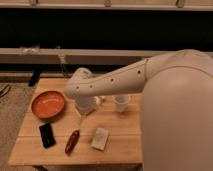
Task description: Place the ceramic cup in the ceramic bowl
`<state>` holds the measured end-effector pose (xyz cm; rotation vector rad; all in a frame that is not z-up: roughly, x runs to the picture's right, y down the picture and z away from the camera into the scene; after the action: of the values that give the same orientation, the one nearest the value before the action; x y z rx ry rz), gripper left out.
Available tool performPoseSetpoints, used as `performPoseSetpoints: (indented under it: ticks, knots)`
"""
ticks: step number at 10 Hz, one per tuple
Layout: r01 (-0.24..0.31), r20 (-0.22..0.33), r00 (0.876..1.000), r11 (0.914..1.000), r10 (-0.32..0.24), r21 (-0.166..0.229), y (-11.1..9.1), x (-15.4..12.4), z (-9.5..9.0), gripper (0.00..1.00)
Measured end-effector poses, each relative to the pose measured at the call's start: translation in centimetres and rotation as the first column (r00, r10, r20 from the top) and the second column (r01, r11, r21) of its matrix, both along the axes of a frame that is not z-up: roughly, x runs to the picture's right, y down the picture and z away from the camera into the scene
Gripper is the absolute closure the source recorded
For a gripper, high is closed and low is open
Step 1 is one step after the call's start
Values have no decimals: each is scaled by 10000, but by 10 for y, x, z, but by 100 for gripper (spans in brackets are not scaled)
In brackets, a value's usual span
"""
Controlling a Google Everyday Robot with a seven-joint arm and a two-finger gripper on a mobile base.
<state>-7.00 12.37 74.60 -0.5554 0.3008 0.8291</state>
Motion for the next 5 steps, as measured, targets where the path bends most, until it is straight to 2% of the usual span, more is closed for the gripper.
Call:
performPoseSetpoints:
  ticks: [3,5]
  knots:
    - [-53,-452,9990,9998,62,204,-27,43,3,20]
    - [-196,-685,9974,9997,208,174,-32,62,7,20]
